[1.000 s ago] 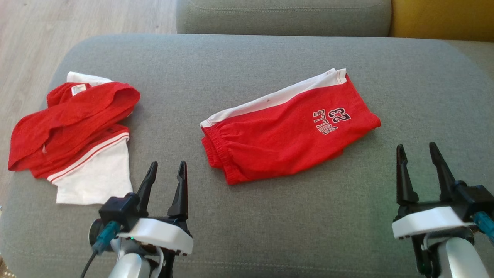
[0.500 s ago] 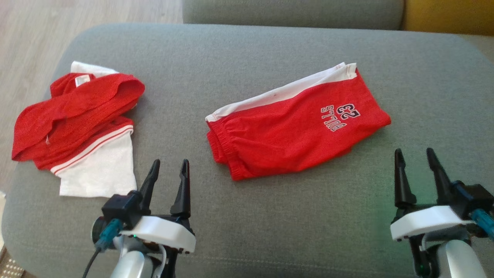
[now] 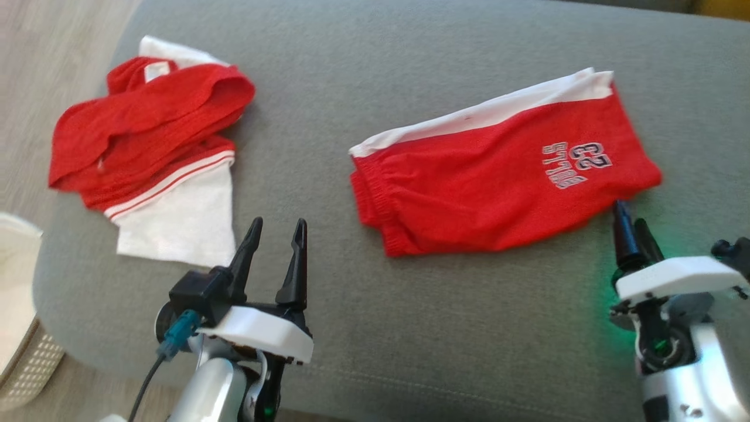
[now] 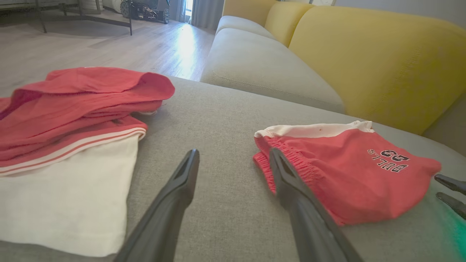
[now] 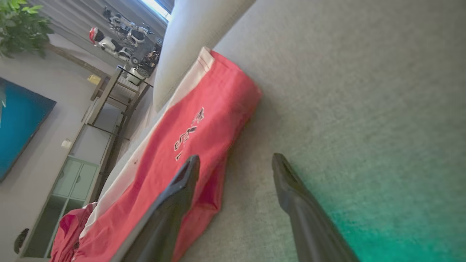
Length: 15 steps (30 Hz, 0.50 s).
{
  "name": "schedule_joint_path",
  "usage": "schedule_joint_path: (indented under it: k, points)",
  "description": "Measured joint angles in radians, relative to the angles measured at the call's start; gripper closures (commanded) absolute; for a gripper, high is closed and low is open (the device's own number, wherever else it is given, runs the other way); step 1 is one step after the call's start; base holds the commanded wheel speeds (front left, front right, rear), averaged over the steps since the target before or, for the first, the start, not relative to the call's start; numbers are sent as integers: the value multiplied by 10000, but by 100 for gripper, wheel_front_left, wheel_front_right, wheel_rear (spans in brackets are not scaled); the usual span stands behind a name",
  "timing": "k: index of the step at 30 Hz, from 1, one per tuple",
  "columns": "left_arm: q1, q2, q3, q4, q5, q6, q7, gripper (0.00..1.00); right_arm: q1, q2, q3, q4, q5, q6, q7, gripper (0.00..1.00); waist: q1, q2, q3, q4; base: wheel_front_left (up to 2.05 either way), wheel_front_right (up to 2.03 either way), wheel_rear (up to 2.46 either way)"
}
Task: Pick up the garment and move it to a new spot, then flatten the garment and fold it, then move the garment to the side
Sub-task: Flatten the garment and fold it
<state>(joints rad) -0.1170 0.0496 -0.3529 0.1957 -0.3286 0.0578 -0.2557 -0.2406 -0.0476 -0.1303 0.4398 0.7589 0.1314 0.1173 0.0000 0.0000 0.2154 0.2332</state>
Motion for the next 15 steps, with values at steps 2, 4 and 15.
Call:
schedule_joint_path:
  k: [2, 4, 15]
  points:
    - [-79, 0, -42, -15, -56, 63, -2, 0, -243, -8, -257, 265, 366, 0, 234, 0, 0, 0, 136, 177, 0, 0, 0]
    - [-165, -2, -92, -71, -100, 127, -2, 0, -591, -44, -525, 443, 562, 0, 460, 0, 0, 0, 272, 338, 0, 0, 0]
    - [-381, -12, -320, -207, -360, 228, -2, 0, -1894, -384, -1250, 1103, 495, -4, 1492, 0, 0, 0, 782, 948, 0, 0, 0]
